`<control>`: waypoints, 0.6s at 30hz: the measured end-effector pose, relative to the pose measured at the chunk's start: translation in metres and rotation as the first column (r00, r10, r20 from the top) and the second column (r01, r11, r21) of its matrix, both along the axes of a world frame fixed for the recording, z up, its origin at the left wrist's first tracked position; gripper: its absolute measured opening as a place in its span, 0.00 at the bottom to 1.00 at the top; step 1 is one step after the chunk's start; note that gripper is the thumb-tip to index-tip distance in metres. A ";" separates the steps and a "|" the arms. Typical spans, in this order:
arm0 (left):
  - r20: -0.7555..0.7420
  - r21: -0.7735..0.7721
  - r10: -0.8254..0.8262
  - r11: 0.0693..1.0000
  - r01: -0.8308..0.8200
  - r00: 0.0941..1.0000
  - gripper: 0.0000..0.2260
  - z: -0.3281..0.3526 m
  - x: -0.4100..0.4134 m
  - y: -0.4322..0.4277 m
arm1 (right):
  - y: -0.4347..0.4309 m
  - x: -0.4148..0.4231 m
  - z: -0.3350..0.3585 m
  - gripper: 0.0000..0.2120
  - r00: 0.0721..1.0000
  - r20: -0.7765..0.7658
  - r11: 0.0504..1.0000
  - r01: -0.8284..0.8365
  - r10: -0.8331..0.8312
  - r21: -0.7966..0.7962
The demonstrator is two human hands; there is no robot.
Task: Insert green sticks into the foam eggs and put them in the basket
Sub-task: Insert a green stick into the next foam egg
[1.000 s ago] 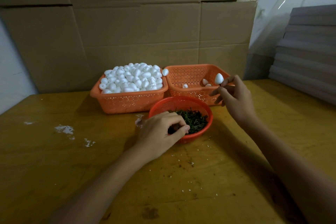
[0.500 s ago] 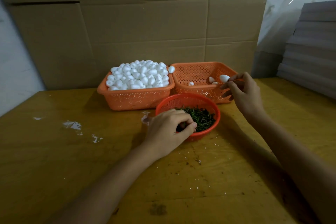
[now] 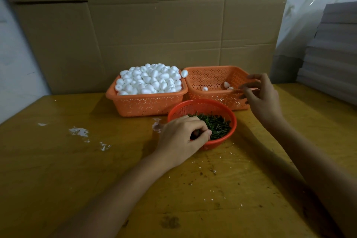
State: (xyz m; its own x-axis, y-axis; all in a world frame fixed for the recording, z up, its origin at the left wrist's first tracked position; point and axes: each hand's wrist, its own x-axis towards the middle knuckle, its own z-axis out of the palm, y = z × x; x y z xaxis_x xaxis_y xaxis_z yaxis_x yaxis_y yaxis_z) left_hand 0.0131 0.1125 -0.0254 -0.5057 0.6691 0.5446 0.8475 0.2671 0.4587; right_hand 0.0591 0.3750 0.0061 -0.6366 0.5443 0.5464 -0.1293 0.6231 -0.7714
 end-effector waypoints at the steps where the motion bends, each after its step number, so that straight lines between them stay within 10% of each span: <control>1: 0.001 -0.001 0.002 1.000 -0.002 1.000 0.11 0.000 0.000 0.000 | -0.004 0.002 0.001 0.17 1.000 -0.004 0.998 0.011 -0.011 0.056; 5: -0.003 -0.005 0.012 1.000 -0.012 1.000 0.12 0.000 0.000 0.001 | -0.030 0.009 0.007 0.04 0.989 0.043 0.931 -0.146 0.140 0.334; 10: -0.031 -0.010 0.031 0.999 -0.031 0.999 0.11 0.001 0.001 0.001 | -0.068 0.018 0.002 0.19 0.803 0.493 0.721 -0.556 0.336 0.414; 18: -0.060 -0.026 0.030 0.999 -0.031 0.998 0.11 0.002 0.001 0.001 | -0.069 0.021 -0.003 0.25 0.771 0.587 0.639 -0.586 0.249 0.499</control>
State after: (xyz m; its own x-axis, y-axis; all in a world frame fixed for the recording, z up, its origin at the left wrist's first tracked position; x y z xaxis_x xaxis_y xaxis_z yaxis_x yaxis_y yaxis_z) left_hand 0.0136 0.1132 -0.0236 -0.4933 0.6685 0.5566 0.8644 0.3048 0.4000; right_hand 0.0799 0.3063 0.0027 -0.9464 -0.2087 0.2467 -0.2716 0.9273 -0.2575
